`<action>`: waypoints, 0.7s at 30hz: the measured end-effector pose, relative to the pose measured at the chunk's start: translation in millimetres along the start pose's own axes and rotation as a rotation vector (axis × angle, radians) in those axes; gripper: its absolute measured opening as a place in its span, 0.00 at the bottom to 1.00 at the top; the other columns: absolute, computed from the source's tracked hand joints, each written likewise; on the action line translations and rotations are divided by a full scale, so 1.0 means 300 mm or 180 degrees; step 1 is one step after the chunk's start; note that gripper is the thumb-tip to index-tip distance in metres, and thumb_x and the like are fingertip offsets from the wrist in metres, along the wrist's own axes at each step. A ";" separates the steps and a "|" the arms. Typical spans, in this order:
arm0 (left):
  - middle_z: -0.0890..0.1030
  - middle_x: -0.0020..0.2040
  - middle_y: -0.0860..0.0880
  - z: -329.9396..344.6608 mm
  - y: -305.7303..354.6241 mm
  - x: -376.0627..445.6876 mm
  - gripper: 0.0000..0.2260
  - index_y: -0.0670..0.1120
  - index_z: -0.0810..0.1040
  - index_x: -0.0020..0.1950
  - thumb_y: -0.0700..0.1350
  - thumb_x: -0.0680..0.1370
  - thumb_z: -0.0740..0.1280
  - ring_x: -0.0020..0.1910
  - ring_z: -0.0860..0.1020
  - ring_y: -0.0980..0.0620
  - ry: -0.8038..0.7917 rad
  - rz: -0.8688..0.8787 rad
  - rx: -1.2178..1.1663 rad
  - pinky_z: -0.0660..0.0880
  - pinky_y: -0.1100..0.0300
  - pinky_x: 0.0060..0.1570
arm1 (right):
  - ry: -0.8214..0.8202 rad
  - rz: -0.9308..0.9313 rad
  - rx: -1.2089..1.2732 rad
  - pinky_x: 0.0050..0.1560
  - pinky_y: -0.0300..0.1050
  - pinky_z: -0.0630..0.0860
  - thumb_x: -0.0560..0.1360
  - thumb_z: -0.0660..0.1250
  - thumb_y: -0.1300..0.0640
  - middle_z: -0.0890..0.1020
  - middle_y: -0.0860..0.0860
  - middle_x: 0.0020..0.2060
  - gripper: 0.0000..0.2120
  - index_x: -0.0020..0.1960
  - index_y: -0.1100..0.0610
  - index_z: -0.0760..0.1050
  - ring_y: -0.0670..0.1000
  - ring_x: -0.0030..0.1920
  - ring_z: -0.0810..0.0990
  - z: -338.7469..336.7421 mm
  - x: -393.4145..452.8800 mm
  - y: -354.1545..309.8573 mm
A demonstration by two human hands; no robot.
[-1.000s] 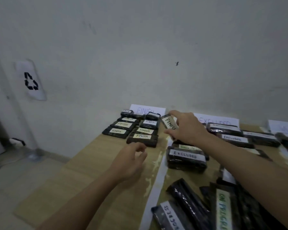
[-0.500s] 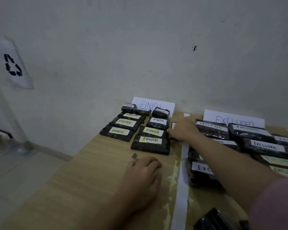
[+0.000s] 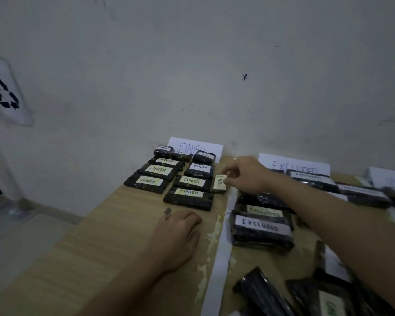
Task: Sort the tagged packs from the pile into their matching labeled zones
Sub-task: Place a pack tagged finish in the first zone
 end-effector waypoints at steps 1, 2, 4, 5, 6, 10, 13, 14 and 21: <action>0.74 0.62 0.55 -0.013 0.015 0.004 0.20 0.51 0.72 0.63 0.53 0.75 0.53 0.59 0.73 0.54 0.0015 0.0025 -0.0026 0.67 0.58 0.60 | -0.0054 -0.0117 -0.0053 0.44 0.35 0.70 0.74 0.68 0.55 0.78 0.48 0.41 0.13 0.57 0.56 0.79 0.45 0.42 0.76 -0.024 -0.040 -0.009; 0.75 0.61 0.54 -0.031 0.037 0.009 0.20 0.50 0.73 0.63 0.53 0.75 0.53 0.58 0.74 0.52 0.0047 0.0043 -0.0073 0.69 0.55 0.59 | -0.0077 -0.0210 -0.0110 0.41 0.32 0.68 0.74 0.68 0.55 0.76 0.45 0.39 0.12 0.57 0.56 0.79 0.42 0.40 0.74 -0.048 -0.082 -0.015; 0.76 0.60 0.52 -0.071 0.096 0.019 0.21 0.48 0.74 0.63 0.53 0.74 0.53 0.57 0.75 0.51 0.0137 0.0103 -0.0188 0.71 0.52 0.57 | -0.0119 -0.0325 -0.0207 0.41 0.30 0.69 0.73 0.68 0.56 0.78 0.45 0.40 0.12 0.56 0.56 0.79 0.42 0.40 0.76 -0.092 -0.176 -0.022; 0.76 0.59 0.51 -0.091 0.131 0.025 0.21 0.47 0.74 0.62 0.52 0.73 0.54 0.56 0.75 0.50 0.0182 0.0165 -0.0244 0.72 0.53 0.56 | -0.0134 -0.0375 -0.0255 0.44 0.32 0.71 0.73 0.68 0.56 0.81 0.48 0.43 0.12 0.56 0.56 0.80 0.45 0.43 0.77 -0.112 -0.226 -0.023; 0.77 0.58 0.50 -0.110 0.170 0.030 0.20 0.47 0.75 0.61 0.52 0.73 0.55 0.56 0.76 0.50 0.0215 0.0233 -0.0312 0.72 0.53 0.55 | -0.0148 -0.0425 -0.0286 0.47 0.36 0.72 0.73 0.68 0.57 0.82 0.51 0.45 0.12 0.56 0.56 0.80 0.47 0.44 0.79 -0.132 -0.278 -0.023; 0.77 0.55 0.50 -0.167 0.338 0.036 0.19 0.47 0.76 0.59 0.53 0.73 0.57 0.53 0.76 0.50 0.0334 0.0497 -0.0537 0.72 0.57 0.52 | -0.0185 -0.0422 -0.0354 0.47 0.38 0.73 0.73 0.69 0.55 0.82 0.51 0.43 0.11 0.55 0.55 0.80 0.47 0.43 0.78 -0.207 -0.493 0.009; 0.78 0.56 0.51 -0.174 0.485 0.032 0.19 0.47 0.76 0.59 0.53 0.73 0.58 0.55 0.75 0.53 0.0280 0.0761 -0.0559 0.66 0.64 0.50 | -0.0151 -0.0380 -0.0376 0.45 0.39 0.74 0.73 0.69 0.56 0.84 0.50 0.42 0.10 0.54 0.55 0.80 0.47 0.42 0.80 -0.260 -0.649 0.040; 0.78 0.56 0.52 -0.173 0.537 0.028 0.19 0.48 0.77 0.59 0.53 0.73 0.58 0.56 0.74 0.54 0.0247 0.0866 -0.0568 0.66 0.64 0.51 | -0.0127 -0.0341 -0.0387 0.45 0.38 0.74 0.73 0.69 0.56 0.84 0.51 0.43 0.10 0.54 0.54 0.80 0.47 0.43 0.80 -0.276 -0.698 0.055; 0.78 0.55 0.52 -0.149 0.828 0.005 0.18 0.48 0.77 0.58 0.53 0.74 0.58 0.55 0.75 0.53 0.0099 0.1428 -0.0662 0.72 0.56 0.56 | 0.0229 0.0268 -0.0666 0.45 0.43 0.75 0.70 0.65 0.36 0.80 0.49 0.44 0.22 0.54 0.53 0.78 0.47 0.42 0.76 -0.317 -1.002 0.124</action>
Point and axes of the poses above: each hand's wrist, its own x-axis towards the middle knuckle, its own z-axis out of the palm, y = z × x, the point moved 5 cm from there along x, towards the middle knuckle
